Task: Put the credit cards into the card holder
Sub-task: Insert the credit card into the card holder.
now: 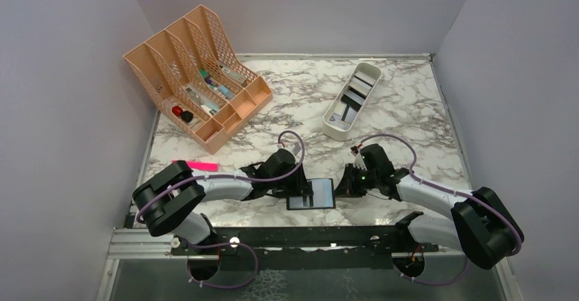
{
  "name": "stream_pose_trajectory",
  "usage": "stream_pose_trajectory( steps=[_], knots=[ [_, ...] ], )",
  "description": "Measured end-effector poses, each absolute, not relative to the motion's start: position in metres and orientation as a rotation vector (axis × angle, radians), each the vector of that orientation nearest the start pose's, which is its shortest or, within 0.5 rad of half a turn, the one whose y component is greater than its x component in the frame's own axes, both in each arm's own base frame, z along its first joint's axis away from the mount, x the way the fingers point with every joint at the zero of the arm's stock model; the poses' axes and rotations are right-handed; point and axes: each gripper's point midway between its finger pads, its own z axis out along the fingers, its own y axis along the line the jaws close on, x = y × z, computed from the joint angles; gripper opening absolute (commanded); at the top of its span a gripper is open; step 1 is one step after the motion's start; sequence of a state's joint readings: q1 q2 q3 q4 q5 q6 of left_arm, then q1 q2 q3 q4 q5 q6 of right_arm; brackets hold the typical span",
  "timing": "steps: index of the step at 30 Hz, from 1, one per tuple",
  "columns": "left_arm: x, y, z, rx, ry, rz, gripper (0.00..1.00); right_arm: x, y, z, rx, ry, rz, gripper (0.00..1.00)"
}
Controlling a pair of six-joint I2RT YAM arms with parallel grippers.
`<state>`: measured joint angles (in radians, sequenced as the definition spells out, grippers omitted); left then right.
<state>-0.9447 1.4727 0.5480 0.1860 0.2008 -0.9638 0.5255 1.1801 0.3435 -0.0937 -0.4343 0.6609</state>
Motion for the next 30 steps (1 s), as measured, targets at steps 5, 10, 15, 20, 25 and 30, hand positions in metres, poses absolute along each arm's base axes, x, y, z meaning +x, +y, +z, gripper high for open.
stream_pose_trajectory(
  steps=[5,10,15,20,25,30],
  knots=[
    [0.145,-0.333,0.038,0.115,2.597,-1.127,0.31,0.153,0.203,0.017,-0.008,2.682,0.997,0.13],
    [0.141,-0.337,0.036,0.135,2.602,-1.133,0.32,0.153,0.204,0.017,-0.001,2.681,1.001,0.16],
    [0.142,-0.339,0.039,0.145,2.598,-1.131,0.39,0.156,0.202,0.025,0.016,2.650,0.994,0.22],
    [0.144,-0.330,0.050,0.152,2.584,-1.079,0.45,0.164,0.200,0.044,0.029,2.557,0.991,0.25],
    [0.152,-0.318,0.067,0.155,2.539,-0.999,0.51,0.166,0.201,0.056,0.019,2.505,1.009,0.32],
    [0.159,-0.291,0.068,0.132,2.532,-0.827,0.60,0.165,0.202,0.058,0.012,2.499,1.022,0.40]
  ],
)
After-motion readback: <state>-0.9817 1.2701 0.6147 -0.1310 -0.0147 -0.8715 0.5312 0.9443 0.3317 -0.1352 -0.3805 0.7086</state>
